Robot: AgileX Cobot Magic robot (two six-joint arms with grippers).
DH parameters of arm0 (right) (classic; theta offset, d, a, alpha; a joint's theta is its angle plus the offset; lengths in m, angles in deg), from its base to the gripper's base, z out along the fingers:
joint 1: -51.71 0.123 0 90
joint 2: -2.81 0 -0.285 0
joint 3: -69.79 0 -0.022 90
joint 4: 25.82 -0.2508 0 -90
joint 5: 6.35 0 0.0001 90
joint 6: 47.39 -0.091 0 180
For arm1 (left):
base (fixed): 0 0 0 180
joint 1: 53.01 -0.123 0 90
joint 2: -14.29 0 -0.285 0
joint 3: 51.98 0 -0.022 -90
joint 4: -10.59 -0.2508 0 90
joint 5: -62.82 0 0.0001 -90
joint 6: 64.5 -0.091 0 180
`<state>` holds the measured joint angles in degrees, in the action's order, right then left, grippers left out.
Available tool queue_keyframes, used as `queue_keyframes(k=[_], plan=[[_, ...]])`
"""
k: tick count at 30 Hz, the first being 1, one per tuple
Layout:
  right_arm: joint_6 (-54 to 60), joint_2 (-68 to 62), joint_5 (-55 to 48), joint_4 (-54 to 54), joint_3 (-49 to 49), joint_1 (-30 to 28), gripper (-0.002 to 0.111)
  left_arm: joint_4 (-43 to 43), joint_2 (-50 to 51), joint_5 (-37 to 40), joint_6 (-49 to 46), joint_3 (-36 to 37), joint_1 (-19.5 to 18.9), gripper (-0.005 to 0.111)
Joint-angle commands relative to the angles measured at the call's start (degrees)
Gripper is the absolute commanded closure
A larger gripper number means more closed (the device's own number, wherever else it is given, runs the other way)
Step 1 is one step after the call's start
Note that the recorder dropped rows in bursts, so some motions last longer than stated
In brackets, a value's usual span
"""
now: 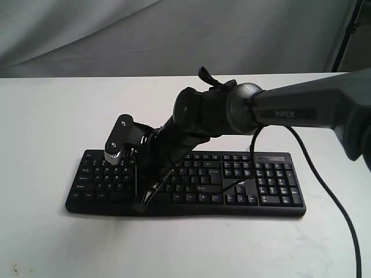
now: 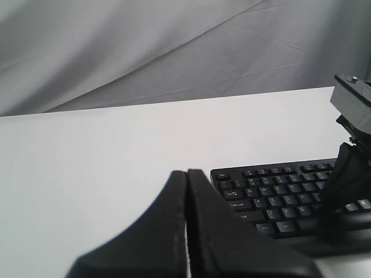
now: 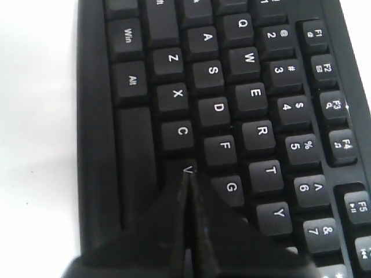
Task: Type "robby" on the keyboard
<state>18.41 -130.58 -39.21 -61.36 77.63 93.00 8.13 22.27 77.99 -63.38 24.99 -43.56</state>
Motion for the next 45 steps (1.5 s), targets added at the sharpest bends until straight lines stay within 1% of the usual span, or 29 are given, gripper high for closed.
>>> queue_keyframes(k=[1,32,45], plan=[[-0.29,0.05,0.24,0.39,-0.33,0.0,0.108,-0.27,-0.2,-0.31,0.16,0.25,0.36,0.107],[-0.27,0.85,-0.04,0.45,-0.33,-0.09,0.108,-0.27,-0.2,-0.31,0.16,0.25,0.36,0.107],[-0.27,-0.76,-0.61,0.45,-0.33,-0.09,0.108,-0.27,-0.2,-0.31,0.16,0.25,0.36,0.107]])
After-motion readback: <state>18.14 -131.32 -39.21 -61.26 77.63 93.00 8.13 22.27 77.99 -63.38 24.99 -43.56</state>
